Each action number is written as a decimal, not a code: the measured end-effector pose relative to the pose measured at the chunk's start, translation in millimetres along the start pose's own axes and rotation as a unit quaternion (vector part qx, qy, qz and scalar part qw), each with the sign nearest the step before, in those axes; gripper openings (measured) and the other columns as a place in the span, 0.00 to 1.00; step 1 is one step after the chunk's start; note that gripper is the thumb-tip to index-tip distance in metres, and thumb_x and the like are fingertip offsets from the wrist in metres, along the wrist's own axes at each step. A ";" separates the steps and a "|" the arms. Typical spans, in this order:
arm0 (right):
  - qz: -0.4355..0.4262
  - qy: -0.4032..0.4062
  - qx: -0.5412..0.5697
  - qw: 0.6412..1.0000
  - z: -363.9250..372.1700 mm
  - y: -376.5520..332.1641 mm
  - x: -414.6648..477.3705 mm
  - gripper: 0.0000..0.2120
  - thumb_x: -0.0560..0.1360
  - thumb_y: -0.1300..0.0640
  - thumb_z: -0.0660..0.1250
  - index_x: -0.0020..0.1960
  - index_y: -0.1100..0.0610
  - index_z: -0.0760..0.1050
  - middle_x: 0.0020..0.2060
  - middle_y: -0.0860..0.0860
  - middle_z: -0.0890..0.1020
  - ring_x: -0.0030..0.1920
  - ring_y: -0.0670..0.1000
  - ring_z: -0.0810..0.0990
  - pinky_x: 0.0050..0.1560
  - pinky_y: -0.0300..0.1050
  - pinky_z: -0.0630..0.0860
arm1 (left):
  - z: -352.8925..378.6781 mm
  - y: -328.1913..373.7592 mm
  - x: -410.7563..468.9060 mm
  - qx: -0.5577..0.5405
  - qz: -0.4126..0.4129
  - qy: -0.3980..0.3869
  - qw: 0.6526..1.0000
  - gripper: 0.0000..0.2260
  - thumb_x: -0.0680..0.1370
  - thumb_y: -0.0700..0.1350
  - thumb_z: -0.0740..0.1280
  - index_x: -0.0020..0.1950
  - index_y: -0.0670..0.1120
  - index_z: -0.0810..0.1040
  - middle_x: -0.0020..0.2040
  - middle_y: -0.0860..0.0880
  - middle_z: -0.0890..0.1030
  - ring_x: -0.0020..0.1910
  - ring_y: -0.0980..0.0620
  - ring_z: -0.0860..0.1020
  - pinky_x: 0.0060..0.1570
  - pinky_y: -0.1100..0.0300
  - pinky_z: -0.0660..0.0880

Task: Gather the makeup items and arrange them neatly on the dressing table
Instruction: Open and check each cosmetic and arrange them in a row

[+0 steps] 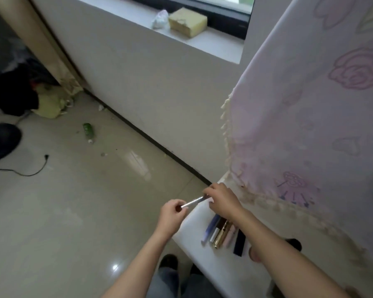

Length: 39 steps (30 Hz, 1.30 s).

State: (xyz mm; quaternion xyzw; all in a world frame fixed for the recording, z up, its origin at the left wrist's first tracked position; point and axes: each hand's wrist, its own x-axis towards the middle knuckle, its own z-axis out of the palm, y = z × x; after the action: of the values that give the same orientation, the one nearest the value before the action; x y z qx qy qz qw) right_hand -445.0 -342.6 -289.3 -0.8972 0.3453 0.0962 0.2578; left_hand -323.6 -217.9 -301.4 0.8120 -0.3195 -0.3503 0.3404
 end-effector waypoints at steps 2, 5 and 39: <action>-0.005 0.042 0.078 0.996 -16.3 -6.1 -3.2 0.15 0.74 0.62 0.62 0.60 0.55 0.74 0.54 0.50 0.75 0.57 0.51 0.72 0.55 0.41 0.70 | -27.5 12.4 0.1 -0.095 0.004 0.002 0.995 0.06 0.72 0.34 0.67 0.42 0.44 0.80 0.34 0.50 0.77 0.34 0.55 0.72 0.34 0.73 0.68; -0.017 0.056 0.221 0.974 -50.9 -23.3 -10.9 0.11 0.73 0.63 0.66 0.55 0.57 0.78 0.40 0.46 0.77 0.41 0.41 0.75 0.42 0.29 0.69 | -66.3 33.4 -5.1 -0.179 0.027 0.011 0.983 0.10 0.72 0.31 0.68 0.40 0.47 0.79 0.34 0.52 0.79 0.33 0.60 0.75 0.35 0.75 0.70; -0.034 0.311 0.356 0.881 -181.1 -143.0 -66.4 0.21 0.76 0.53 0.63 0.26 0.55 0.65 0.13 0.45 0.66 0.17 0.41 0.61 0.20 0.32 0.58 | -165.4 128.0 -34.5 0.124 0.407 0.082 0.901 0.12 0.77 0.51 0.62 0.44 0.41 0.74 0.34 0.44 0.76 0.37 0.42 0.74 0.40 0.52 0.71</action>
State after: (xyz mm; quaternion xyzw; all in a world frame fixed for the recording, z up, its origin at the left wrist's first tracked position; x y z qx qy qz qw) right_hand -399.6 -310.7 -55.7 -0.7400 0.3879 -0.3259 0.4425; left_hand -248.4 -209.5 -103.4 0.6726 -0.6341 -0.0706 0.3749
